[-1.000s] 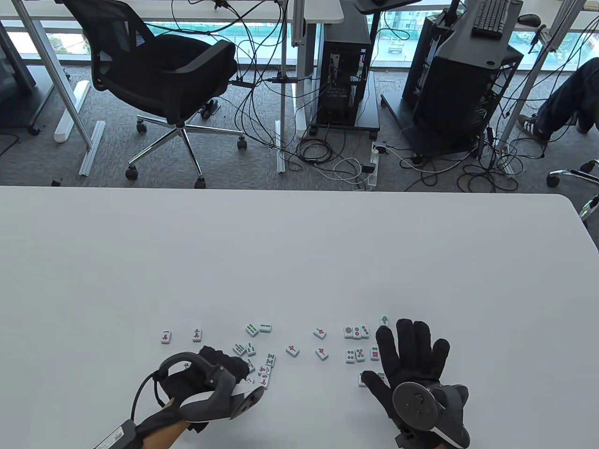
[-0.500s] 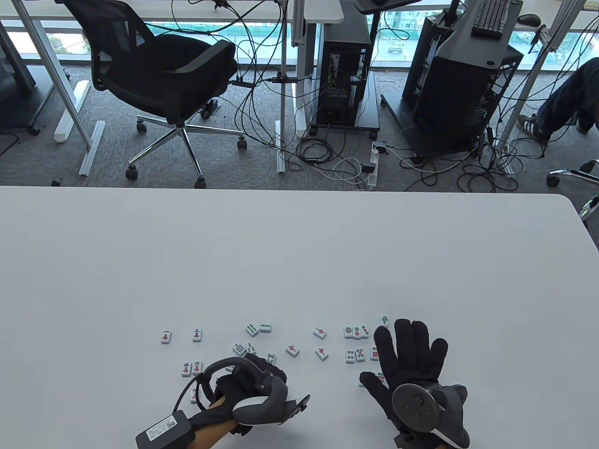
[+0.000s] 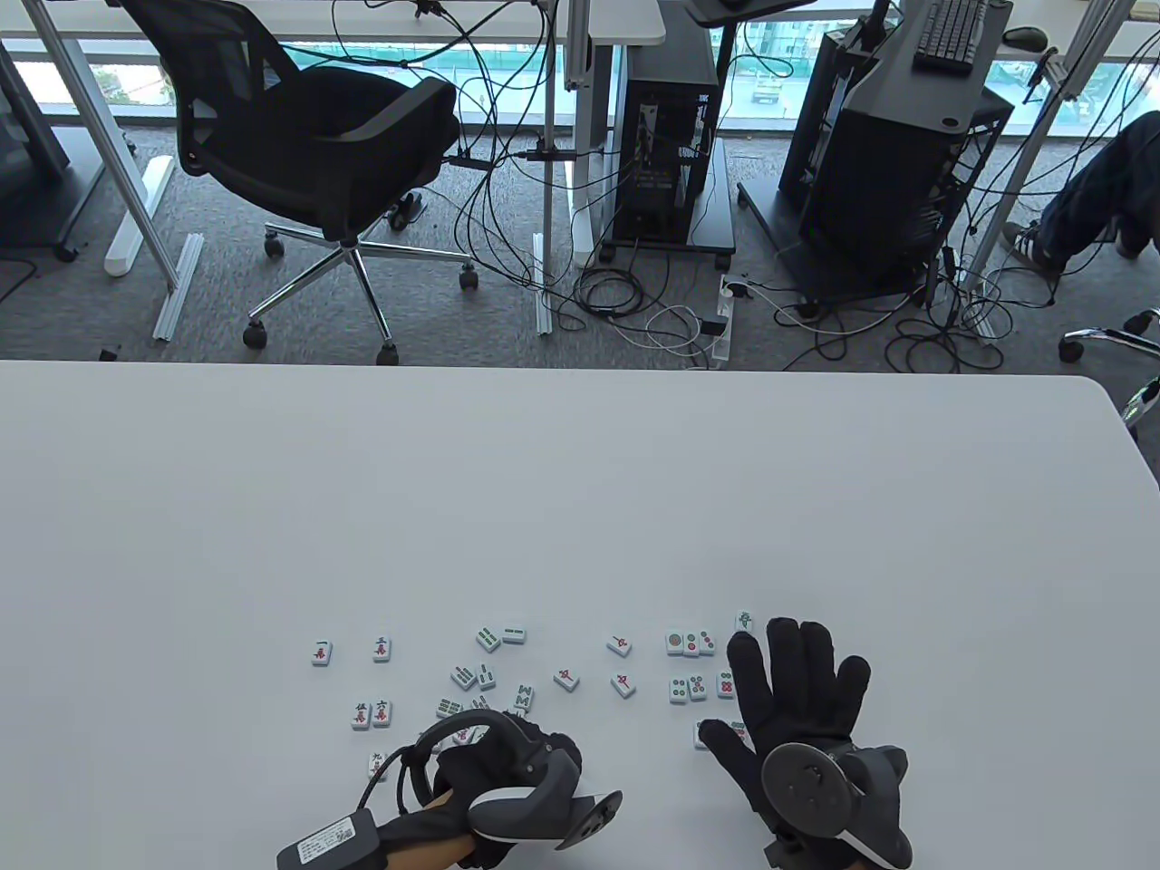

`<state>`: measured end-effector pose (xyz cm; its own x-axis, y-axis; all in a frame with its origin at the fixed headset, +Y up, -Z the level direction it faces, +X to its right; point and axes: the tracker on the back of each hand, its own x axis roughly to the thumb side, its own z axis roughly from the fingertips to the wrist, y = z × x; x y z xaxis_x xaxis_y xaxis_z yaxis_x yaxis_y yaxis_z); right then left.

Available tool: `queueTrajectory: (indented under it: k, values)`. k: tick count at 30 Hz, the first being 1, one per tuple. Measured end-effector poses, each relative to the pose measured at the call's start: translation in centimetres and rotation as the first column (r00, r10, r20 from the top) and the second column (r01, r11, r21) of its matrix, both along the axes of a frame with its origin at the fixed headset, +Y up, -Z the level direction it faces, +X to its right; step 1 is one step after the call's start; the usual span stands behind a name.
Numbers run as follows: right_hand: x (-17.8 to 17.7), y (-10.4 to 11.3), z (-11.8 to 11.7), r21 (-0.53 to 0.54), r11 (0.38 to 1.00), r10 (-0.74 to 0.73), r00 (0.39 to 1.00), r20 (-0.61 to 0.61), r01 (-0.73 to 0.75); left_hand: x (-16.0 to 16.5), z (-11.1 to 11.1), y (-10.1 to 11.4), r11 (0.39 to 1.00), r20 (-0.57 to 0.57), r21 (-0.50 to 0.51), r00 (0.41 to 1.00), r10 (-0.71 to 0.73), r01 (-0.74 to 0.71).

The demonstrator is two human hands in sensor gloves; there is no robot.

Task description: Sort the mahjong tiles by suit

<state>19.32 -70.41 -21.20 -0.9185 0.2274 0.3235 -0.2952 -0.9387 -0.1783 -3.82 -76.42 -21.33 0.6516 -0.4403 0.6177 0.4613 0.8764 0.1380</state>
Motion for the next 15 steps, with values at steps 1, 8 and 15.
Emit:
queueTrajectory:
  k: [1,8,15]
  values:
    - [0.0,0.0,0.0,0.001,1.0,-0.001,1.0,0.001,0.001,0.1,0.0,0.0,1.0,0.001,-0.006,1.0,0.002,-0.002]
    - [0.2,0.0,-0.1,-0.002,1.0,-0.003,1.0,0.008,0.003,-0.4,-0.4,-0.3,0.99,-0.001,-0.102,0.995,0.101,-0.1]
    - [0.3,0.0,-0.1,0.001,1.0,0.004,1.0,0.024,-0.004,-6.7,-0.7,3.2,0.976,-0.014,-0.034,0.976,0.217,-0.217]
